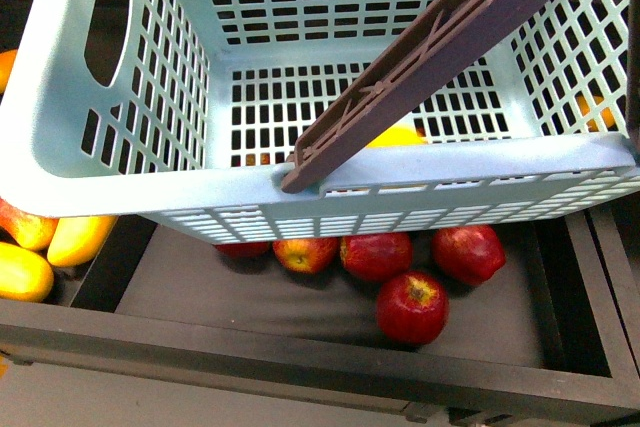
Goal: Pick lemon and mango into basket
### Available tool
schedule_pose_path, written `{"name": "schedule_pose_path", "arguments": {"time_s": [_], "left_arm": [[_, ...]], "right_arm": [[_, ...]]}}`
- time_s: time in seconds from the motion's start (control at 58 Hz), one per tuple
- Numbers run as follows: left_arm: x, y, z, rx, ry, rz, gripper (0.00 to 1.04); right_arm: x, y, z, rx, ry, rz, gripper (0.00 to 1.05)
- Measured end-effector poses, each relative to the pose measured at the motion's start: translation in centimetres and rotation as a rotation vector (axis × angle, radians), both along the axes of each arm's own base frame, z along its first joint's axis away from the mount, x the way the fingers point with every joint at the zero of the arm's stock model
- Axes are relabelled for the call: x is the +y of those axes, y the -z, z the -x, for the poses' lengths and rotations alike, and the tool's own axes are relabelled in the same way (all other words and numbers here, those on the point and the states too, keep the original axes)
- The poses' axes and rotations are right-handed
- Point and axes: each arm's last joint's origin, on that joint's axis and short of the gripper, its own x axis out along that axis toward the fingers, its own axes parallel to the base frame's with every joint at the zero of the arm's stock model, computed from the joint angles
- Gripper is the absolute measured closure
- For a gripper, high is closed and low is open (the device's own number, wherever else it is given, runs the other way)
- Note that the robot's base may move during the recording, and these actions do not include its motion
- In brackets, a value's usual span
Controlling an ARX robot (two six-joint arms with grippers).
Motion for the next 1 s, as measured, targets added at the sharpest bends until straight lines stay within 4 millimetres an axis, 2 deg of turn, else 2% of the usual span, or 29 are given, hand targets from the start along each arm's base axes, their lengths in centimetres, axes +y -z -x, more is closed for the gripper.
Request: {"name": "schedule_pose_path", "arguments": {"time_s": [0.328, 0.362, 0.466, 0.535, 0.621, 0.759, 0.845, 1.0], "left_arm": [[0.0, 0.0, 0.0, -0.001, -0.003, -0.002, 0.78], [0.0, 0.0, 0.0, -0.001, -0.003, -0.001, 0.78], [0.0, 0.0, 0.0, -0.001, -0.003, -0.002, 0.78], [0.0, 0.0, 0.0, -0.001, -0.003, -0.002, 0.78], [0.0, 0.0, 0.0, -0.001, -0.002, -0.001, 0.78], [0.0, 0.0, 0.0, 0.001, 0.000, 0.000, 0.78], [0.0, 0.0, 0.0, 0.000, -0.001, 0.000, 0.78], [0.0, 0.0, 0.0, 0.000, -0.001, 0.000, 0.78]], "right_arm": [[0.0, 2.7, 2.7, 0.002, 0.001, 0.013, 0.99], [0.0, 2.9, 2.9, 0.002, 0.002, 0.017, 1.03], [0.0, 3.5, 3.5, 0.002, 0.001, 0.016, 1.03], [0.0, 3.7, 3.8, 0.001, 0.001, 0.017, 0.94], [0.0, 3.7, 3.8, 0.000, 0.002, 0.017, 0.75], [0.0, 3.7, 3.8, 0.000, 0.002, 0.017, 0.54], [0.0, 3.7, 3.9, -0.001, 0.002, 0.017, 0.35], [0.0, 3.7, 3.9, -0.001, 0.002, 0.017, 0.11]]}}
